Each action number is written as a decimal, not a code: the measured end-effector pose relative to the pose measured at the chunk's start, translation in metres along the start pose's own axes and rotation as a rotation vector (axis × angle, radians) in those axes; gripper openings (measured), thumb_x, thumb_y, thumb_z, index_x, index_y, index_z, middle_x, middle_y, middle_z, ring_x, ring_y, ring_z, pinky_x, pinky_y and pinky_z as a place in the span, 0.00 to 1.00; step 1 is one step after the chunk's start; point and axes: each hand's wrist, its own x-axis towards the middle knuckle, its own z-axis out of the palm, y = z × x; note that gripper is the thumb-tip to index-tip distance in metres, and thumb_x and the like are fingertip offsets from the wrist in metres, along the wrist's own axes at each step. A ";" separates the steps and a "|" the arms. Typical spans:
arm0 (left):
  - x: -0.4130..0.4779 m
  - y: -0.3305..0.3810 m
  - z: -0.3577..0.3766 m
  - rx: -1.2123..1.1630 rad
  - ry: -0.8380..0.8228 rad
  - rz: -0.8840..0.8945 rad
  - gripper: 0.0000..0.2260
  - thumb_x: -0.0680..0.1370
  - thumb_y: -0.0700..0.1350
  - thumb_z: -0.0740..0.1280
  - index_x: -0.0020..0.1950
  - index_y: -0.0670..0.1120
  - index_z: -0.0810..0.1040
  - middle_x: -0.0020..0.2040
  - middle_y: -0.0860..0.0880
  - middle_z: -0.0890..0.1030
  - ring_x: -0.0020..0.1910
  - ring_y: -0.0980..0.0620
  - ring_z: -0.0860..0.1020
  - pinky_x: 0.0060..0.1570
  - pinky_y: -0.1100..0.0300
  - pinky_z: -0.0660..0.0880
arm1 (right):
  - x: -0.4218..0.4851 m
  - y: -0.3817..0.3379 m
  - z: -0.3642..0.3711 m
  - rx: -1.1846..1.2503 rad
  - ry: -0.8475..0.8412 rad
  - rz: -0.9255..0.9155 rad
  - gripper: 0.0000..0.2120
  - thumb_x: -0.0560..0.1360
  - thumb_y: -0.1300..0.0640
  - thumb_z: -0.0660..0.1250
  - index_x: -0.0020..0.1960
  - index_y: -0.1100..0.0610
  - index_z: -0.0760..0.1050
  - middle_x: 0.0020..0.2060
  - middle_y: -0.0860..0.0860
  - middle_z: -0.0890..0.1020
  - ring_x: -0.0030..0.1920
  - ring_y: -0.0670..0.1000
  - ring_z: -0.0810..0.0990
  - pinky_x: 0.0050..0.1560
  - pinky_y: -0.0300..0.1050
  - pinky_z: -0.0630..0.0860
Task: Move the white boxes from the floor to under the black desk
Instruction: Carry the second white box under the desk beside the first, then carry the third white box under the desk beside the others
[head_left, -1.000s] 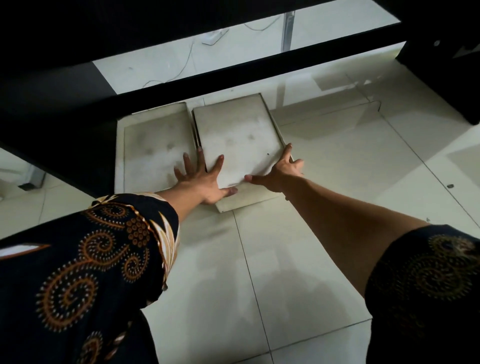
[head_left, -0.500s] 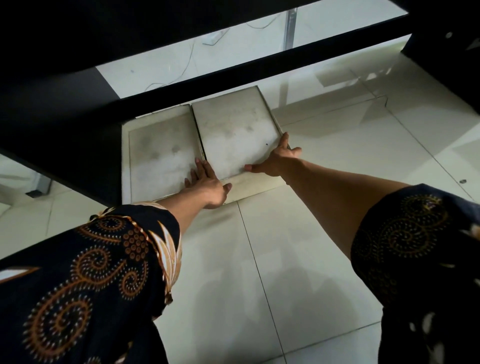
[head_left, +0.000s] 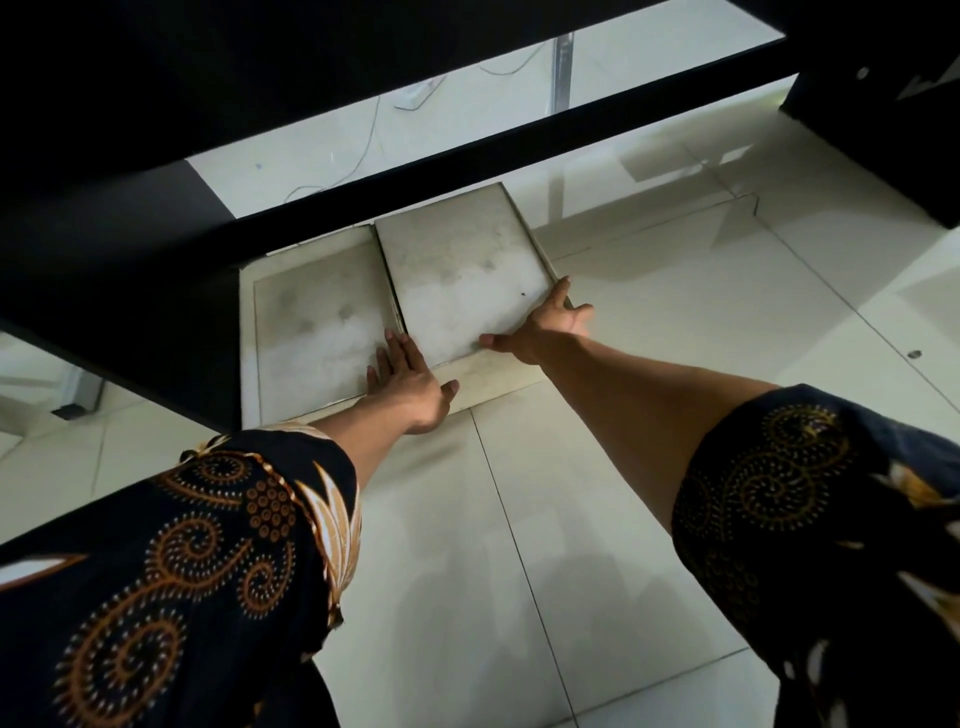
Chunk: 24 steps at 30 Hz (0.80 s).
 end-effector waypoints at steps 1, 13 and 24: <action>0.000 0.001 0.001 0.008 0.009 -0.010 0.41 0.83 0.60 0.52 0.77 0.38 0.28 0.77 0.40 0.27 0.79 0.40 0.35 0.79 0.46 0.41 | -0.002 0.001 0.000 0.037 0.015 -0.002 0.71 0.56 0.33 0.80 0.80 0.52 0.36 0.68 0.61 0.65 0.63 0.61 0.72 0.60 0.51 0.74; -0.035 0.079 -0.015 0.143 0.106 0.179 0.37 0.81 0.64 0.52 0.81 0.49 0.37 0.80 0.42 0.33 0.80 0.41 0.36 0.77 0.44 0.39 | -0.055 0.067 -0.041 -0.121 0.117 -0.124 0.58 0.68 0.24 0.63 0.81 0.53 0.39 0.80 0.60 0.49 0.79 0.61 0.49 0.74 0.65 0.59; -0.190 0.232 -0.136 0.289 0.103 0.479 0.35 0.81 0.65 0.51 0.81 0.55 0.39 0.80 0.42 0.34 0.79 0.40 0.35 0.76 0.43 0.38 | -0.163 0.113 -0.290 -0.271 0.264 0.057 0.58 0.69 0.24 0.61 0.81 0.59 0.40 0.81 0.59 0.45 0.80 0.59 0.43 0.76 0.66 0.51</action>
